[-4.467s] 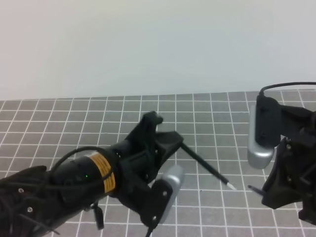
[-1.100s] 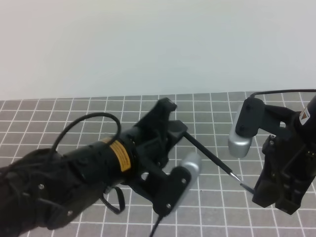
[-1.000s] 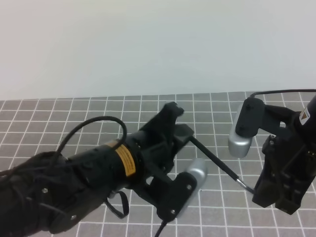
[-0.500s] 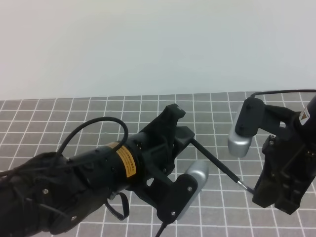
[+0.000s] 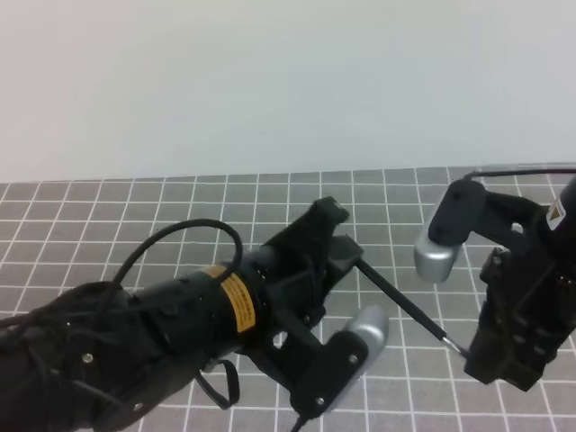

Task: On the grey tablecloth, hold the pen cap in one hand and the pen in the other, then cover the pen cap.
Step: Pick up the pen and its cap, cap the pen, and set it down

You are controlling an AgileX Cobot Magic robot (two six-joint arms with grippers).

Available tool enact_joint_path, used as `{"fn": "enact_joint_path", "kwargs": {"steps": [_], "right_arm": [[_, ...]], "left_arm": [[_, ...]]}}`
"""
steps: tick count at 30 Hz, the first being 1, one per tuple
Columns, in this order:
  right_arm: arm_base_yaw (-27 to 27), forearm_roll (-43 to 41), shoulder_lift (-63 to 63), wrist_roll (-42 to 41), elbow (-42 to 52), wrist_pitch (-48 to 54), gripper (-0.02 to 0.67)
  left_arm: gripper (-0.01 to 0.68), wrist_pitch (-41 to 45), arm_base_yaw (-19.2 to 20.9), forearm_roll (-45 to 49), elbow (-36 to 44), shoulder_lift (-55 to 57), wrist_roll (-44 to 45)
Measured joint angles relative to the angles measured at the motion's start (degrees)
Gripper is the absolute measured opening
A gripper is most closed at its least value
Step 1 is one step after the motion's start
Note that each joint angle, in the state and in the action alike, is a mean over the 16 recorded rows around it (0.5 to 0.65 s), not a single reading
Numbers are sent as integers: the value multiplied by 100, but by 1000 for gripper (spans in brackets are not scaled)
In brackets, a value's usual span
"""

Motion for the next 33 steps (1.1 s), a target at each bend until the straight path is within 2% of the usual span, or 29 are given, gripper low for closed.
{"fn": "enact_joint_path", "kwargs": {"steps": [8,22,33], "right_arm": [[0,-11,0,178,0,49,86],[-1,26,0,227,6,45,85],[-7,58,1,226,8,-60,85]], "left_arm": [[41,116,-235,19,-6,0,-1],[40,193,-369,46,-8,-2,-1],[22,233,-766,75,-8,-6,-1]]}}
